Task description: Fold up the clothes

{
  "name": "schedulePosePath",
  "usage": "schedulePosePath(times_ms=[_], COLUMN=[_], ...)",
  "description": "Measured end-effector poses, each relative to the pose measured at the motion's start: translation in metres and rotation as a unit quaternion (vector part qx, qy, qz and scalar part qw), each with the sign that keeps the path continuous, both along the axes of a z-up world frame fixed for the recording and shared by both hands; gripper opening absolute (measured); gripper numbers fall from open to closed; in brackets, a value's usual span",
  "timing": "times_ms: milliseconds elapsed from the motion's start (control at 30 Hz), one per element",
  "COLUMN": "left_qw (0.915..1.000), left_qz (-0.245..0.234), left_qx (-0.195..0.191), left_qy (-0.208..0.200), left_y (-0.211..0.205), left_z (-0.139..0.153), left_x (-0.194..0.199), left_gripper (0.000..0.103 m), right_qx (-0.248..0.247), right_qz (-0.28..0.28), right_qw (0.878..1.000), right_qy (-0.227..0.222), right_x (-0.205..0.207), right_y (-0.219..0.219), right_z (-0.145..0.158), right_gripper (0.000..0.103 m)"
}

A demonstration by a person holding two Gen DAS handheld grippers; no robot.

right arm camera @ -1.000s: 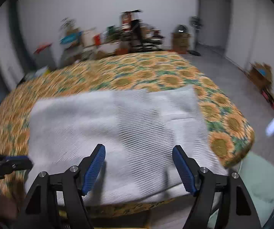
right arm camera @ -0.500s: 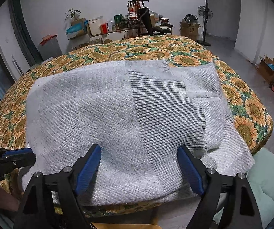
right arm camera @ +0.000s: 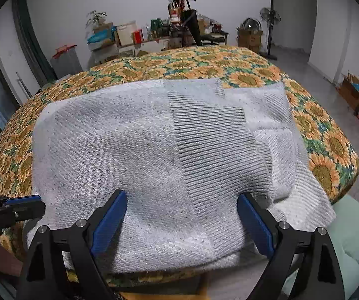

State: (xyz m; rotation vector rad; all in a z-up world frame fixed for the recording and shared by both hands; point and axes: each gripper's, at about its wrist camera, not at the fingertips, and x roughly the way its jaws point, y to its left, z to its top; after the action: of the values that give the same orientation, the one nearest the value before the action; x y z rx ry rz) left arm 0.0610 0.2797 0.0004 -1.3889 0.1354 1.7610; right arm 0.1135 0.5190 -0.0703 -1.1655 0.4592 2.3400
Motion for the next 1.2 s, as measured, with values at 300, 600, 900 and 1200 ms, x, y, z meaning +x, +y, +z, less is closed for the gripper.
schedulePosePath(times_ms=[300,600,900,1200], left_qw=[0.995,0.9874,0.9971,0.9989], left_qz=[0.002,0.008,-0.004,0.015], left_qx=[0.056,-0.114,-0.055,-0.034], left_qy=[0.083,0.11,-0.052,-0.029], left_y=[0.017,0.079,0.064,0.063], left_z=[0.063,0.017,-0.019,-0.02], left_x=[-0.021,-0.067,-0.111,-0.108], left_gripper=[0.019,0.067,0.086,0.087], right_qx=[0.057,0.053,-0.058,-0.053], right_qz=[0.019,0.073,0.098,0.065], right_qw=[0.997,0.995,0.993,0.996], right_qy=[0.049,-0.031,-0.018,0.003], right_x=[-0.001,-0.091,-0.094,-0.083], right_y=[-0.001,0.027,0.066,0.061], right_z=[0.054,0.016,-0.001,0.002], right_gripper=[0.087,0.1,0.103,0.103])
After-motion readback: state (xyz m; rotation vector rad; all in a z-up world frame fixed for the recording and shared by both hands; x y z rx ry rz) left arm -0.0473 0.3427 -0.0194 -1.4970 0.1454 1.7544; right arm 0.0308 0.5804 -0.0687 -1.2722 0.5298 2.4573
